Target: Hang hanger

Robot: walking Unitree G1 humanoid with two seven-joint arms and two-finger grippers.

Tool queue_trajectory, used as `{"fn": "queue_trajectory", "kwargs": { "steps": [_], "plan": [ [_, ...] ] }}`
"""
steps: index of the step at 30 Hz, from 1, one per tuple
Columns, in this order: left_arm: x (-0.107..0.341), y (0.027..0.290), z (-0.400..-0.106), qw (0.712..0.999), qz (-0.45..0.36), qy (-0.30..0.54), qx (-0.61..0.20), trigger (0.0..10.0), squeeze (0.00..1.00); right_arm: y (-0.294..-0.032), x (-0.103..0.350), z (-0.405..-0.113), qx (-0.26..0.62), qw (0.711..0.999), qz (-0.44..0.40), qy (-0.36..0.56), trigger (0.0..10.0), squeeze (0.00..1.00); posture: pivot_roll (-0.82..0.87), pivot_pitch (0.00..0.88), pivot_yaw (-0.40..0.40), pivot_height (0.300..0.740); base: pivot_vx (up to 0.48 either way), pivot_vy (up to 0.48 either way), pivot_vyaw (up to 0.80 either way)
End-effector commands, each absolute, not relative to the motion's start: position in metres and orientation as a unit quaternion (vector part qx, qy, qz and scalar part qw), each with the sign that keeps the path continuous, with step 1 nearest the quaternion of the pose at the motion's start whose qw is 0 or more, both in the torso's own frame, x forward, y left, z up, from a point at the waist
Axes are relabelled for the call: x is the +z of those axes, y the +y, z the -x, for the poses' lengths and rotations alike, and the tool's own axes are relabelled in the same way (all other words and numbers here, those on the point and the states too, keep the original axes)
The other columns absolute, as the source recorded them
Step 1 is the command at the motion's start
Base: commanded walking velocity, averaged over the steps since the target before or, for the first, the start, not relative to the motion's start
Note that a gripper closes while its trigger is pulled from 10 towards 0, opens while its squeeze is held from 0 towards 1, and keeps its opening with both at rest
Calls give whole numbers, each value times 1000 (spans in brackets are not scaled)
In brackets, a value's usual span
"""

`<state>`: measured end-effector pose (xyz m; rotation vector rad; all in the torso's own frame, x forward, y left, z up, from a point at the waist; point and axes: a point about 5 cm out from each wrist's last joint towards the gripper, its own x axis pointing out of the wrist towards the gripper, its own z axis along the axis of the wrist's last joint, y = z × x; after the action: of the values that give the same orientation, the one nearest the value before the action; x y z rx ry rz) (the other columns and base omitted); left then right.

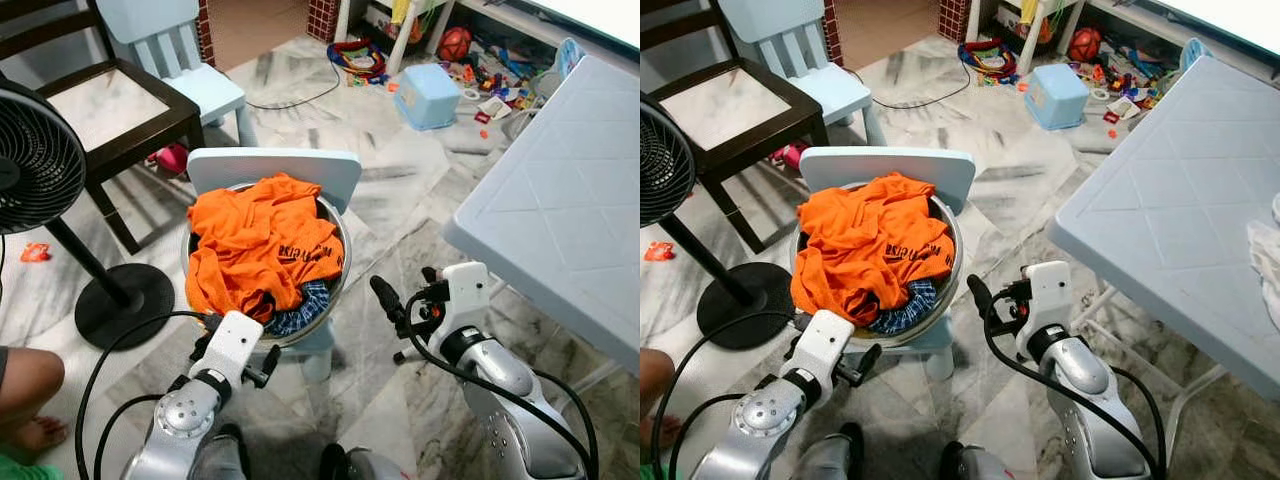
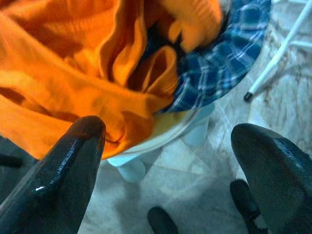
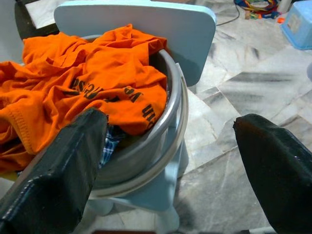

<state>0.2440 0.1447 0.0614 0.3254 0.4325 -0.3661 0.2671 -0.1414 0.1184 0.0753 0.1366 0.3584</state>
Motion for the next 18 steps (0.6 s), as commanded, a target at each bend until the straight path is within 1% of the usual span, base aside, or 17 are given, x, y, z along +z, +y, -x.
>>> {"fn": "queue_trajectory", "kwargs": {
  "steps": [1,4,5,6,7,8,9,18],
  "plan": [
    [55,146,-245,941,-158,231,-190,10000,1000,-148,118,-263,173,982,-35,73,10000,0,55,205,-103,740,0,0,0],
    [51,146,-250,939,-164,234,-193,10000,1000,-150,117,-262,169,982,-34,73,10000,0,47,204,-101,740,0,0,0],
    [50,146,-256,938,-169,232,-192,10000,200,-150,118,-262,168,983,-33,72,10000,0,39,206,-99,740,0,0,0],
    [49,146,-257,939,-172,231,-190,10000,200,-150,119,-262,168,983,-33,72,10000,0,37,206,-99,740,0,0,0],
    [49,146,-259,939,-171,230,-189,10000,0,-150,119,-262,167,983,-33,71,10000,0,35,207,-99,740,0,0,0],
    [48,146,-260,939,-168,230,-192,10000,0,-150,119,-262,167,983,-32,71,10000,0,35,207,-99,740,0,0,0],
    [45,145,-263,940,-157,233,-192,0,0,-151,118,-260,168,983,-32,73,10000,0,35,207,-99,740,0,0,0],
    [38,148,-268,940,-163,236,-187,0,0,-154,119,-259,164,983,-27,73,10000,0,25,208,-96,740,0,0,0]
  ]
}}
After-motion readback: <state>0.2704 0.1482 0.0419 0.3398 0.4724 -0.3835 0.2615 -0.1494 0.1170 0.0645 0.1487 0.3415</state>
